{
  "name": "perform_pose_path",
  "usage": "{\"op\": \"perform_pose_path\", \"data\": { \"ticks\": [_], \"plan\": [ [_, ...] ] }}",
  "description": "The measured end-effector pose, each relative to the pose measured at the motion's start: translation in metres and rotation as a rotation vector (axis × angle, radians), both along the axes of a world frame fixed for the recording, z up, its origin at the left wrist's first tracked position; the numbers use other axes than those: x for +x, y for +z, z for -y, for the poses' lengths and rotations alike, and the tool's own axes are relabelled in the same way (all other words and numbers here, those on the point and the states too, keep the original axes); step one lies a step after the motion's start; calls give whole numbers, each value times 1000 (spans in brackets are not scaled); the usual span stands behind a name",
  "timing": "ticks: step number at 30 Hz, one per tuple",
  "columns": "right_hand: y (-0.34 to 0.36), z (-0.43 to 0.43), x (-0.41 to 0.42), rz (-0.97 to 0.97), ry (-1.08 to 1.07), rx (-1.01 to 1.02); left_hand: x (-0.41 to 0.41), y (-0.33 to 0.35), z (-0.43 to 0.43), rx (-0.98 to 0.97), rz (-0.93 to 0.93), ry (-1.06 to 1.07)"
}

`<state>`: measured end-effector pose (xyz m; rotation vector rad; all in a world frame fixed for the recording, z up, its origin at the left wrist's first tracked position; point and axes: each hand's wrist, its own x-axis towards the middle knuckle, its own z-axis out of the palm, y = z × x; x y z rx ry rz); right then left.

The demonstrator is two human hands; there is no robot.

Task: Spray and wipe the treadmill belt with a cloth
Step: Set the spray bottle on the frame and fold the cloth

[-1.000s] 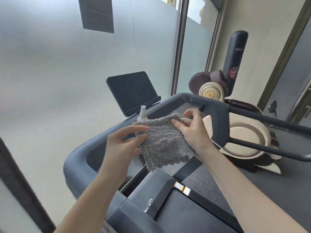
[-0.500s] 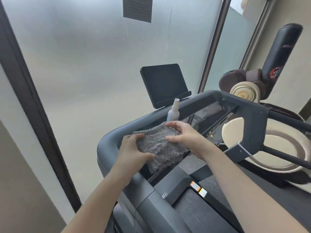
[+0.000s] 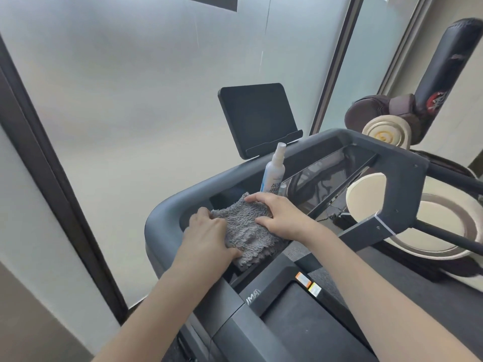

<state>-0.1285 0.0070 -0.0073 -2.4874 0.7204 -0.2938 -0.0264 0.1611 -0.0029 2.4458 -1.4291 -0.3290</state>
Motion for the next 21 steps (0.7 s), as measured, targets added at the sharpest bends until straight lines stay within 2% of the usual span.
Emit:
{"op": "perform_pose_path", "data": {
  "ticks": [3,6,8,15,18,21],
  "plan": [
    [-9,-4,-3,37,40,-193,1,-1,-4,58,187,-9],
    [-19,-10,-12,140,76,-337,2,-3,-6,-22,169,-73],
    [-23,-12,-18,164,122,-311,3,-5,-7,-30,145,-121],
    [-35,-14,-27,73,140,-141,8,-7,-4,39,147,-182],
    [-29,-15,-30,150,99,-80,10,-5,-2,25,95,-189],
    [-14,-9,-36,296,-90,-84,17,4,5,-85,-32,-165]
  ]
}}
